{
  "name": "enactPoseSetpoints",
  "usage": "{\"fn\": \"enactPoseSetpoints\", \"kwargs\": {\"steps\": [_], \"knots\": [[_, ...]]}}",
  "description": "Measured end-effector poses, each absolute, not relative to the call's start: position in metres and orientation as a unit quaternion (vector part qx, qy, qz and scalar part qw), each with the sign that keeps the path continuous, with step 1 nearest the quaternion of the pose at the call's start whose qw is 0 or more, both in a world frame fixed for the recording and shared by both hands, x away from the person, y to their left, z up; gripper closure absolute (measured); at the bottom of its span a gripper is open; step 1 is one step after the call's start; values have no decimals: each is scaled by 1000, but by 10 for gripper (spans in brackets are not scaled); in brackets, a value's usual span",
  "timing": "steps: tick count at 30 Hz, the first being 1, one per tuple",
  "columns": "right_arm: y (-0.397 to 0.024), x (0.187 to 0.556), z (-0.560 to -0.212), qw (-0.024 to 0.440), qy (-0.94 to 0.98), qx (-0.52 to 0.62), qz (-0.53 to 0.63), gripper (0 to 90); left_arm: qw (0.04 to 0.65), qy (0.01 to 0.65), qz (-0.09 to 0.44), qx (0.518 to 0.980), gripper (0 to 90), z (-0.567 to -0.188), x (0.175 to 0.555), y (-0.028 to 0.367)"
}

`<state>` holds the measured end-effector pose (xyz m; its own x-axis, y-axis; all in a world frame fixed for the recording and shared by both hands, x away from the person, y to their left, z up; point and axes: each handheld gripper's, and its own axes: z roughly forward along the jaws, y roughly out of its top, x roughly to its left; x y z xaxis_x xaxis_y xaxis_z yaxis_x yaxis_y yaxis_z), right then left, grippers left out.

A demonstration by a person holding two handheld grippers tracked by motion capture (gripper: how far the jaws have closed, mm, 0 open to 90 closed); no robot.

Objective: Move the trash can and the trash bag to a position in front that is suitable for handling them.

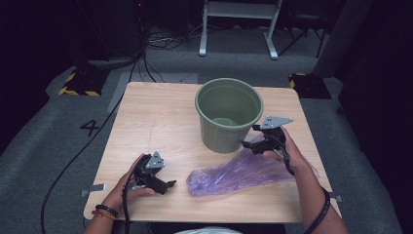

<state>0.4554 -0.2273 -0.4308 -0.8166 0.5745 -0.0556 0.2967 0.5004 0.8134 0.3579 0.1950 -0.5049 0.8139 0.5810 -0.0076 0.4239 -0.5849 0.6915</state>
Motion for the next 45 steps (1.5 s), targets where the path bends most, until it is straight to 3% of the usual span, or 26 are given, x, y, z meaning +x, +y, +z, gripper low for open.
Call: {"fn": "enactPoseSetpoints", "kwargs": {"steps": [15, 27, 36, 42, 45], "knots": [[-221, 466, -436, 155, 856, 253, 423, 148, 356, 284, 110, 883, 34, -505, 358, 195], [-193, 457, -434, 150, 868, 218, 421, 151, 356, 284, 110, 883, 35, -505, 358, 195], [-217, 438, -421, 158, 865, 228, 419, 171, 356, 285, 110, 883, 34, -505, 358, 195], [-237, 411, -418, 188, 859, 250, 406, 211, 356, 285, 111, 883, 35, -505, 358, 195], [-243, 392, -422, 215, 849, 271, 399, 303, 356, 284, 111, 883, 34, -505, 358, 195]]}}
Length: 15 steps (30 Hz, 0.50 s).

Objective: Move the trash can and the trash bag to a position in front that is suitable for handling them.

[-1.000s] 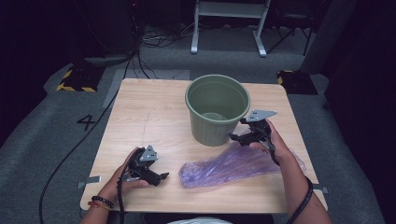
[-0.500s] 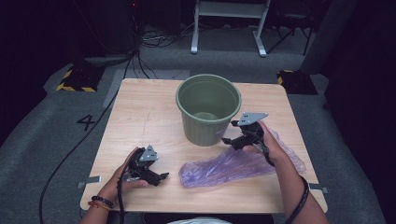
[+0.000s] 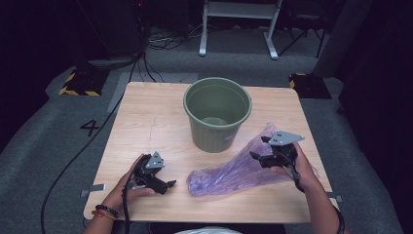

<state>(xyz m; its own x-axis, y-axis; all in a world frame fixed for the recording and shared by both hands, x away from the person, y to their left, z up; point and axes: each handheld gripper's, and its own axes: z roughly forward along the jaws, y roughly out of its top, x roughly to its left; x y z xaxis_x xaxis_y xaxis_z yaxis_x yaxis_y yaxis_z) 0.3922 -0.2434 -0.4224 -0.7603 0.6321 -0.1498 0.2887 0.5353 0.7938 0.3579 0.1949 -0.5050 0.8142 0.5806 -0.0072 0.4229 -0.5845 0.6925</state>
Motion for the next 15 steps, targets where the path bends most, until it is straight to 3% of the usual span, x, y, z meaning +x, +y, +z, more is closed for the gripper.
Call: {"fn": "enactPoseSetpoints", "kwargs": {"steps": [7, 15], "knots": [[-257, 360, -443, 207, 850, 276, 399, 506, 357, 283, 110, 883, 34, -505, 358, 194], [-283, 352, -466, 186, 835, 327, 401, 546, 356, 284, 111, 883, 32, -505, 358, 192]]}}
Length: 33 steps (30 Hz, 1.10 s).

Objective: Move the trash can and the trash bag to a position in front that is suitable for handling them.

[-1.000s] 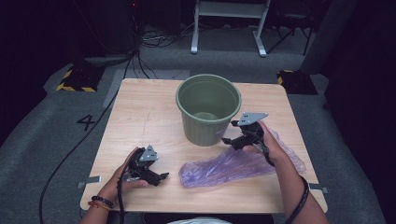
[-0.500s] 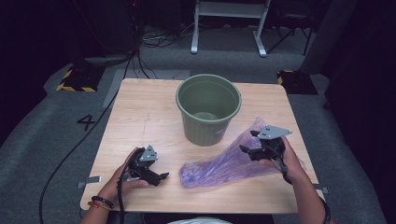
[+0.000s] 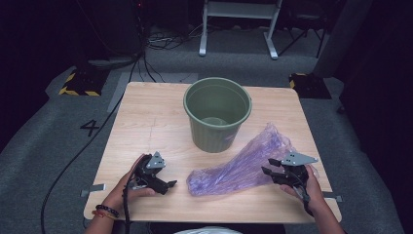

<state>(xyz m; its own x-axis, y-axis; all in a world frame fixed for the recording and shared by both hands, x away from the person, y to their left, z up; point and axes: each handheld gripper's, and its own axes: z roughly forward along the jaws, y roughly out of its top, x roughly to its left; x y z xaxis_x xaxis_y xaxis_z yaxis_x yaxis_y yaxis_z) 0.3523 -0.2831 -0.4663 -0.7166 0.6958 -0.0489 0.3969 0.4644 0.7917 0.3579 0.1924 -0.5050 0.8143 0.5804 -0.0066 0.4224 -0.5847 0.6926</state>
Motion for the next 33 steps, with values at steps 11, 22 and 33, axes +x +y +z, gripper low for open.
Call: {"fn": "enactPoseSetpoints", "kwargs": {"steps": [11, 22, 33], "knots": [[-307, 362, -490, 171, 828, 363, 393, 544, 357, 278, 111, 885, 35, -505, 356, 189], [-317, 378, -501, 174, 827, 376, 380, 533, 359, 273, 107, 886, 44, -505, 355, 188], [-322, 393, -500, 169, 836, 359, 379, 488, 359, 264, 103, 889, 39, -505, 355, 182]]}}
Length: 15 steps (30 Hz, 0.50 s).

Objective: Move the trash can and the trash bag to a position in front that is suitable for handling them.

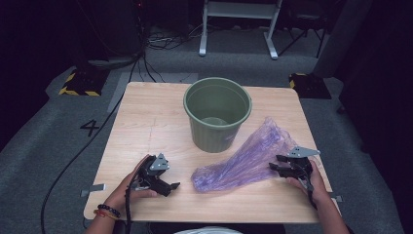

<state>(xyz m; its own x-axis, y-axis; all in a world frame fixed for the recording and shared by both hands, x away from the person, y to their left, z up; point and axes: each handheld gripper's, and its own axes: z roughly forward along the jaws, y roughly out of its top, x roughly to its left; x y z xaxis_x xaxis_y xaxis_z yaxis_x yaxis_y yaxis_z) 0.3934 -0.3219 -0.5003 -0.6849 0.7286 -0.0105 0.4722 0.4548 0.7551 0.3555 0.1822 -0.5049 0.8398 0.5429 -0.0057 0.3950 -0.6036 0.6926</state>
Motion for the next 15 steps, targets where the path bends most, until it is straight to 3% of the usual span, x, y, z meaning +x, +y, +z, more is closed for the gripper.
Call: {"fn": "enactPoseSetpoints", "kwargs": {"steps": [15], "knots": [[-326, 422, -497, 196, 842, 352, 358, 449, 358, 264, 102, 890, 37, -505, 356, 182]]}}
